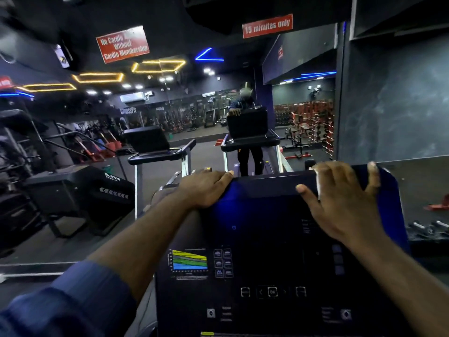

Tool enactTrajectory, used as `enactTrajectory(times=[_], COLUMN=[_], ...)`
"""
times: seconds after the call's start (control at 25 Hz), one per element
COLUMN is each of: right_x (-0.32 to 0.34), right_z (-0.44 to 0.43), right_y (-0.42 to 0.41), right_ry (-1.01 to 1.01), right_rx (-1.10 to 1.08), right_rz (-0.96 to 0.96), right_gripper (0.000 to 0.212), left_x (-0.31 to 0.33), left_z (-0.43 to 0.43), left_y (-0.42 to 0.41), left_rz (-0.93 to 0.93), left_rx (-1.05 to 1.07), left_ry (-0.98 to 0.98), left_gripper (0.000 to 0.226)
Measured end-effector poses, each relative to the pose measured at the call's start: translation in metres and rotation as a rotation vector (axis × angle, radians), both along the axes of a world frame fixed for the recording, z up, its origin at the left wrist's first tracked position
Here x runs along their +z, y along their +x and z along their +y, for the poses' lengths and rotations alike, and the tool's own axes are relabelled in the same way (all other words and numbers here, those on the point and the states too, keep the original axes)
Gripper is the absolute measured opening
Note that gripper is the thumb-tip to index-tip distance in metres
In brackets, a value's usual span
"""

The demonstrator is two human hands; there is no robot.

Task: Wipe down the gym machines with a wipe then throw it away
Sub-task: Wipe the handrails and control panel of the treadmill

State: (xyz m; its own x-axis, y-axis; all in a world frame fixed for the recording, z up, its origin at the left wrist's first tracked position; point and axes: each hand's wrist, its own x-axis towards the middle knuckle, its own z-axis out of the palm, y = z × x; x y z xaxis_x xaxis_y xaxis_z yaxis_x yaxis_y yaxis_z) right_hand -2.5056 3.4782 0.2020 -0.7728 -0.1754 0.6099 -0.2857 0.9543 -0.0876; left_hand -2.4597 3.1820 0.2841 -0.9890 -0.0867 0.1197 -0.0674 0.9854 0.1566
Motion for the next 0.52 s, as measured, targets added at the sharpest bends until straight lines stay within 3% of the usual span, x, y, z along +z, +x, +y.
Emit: enactTrajectory(times=[0.12,0.2,0.28,0.4,0.52], right_x=[0.001,-0.004,-0.012,-0.016,-0.021], right_z=[-0.017,-0.057,-0.07,-0.012,0.062], right_y=[0.0,0.008,0.013,-0.003,-0.02], right_ry=[-0.112,-0.114,-0.062,0.049,-0.054], right_rx=[-0.027,0.067,0.18,0.193,0.017], right_rz=[-0.001,0.027,0.049,0.116,0.084], right_gripper=[0.089,0.082,0.079,0.088,0.093], left_x=[0.001,0.0,0.0,0.005,0.006], left_z=[0.04,0.07,0.093,0.101,0.104], left_y=[-0.015,-0.025,-0.035,-0.042,-0.042], left_rz=[0.014,0.009,0.005,-0.039,-0.023], left_rx=[-0.028,-0.058,-0.059,0.008,0.11], left_ry=[-0.011,-0.002,0.071,0.178,0.146], left_gripper=[0.068,0.072,0.06,0.067,0.081])
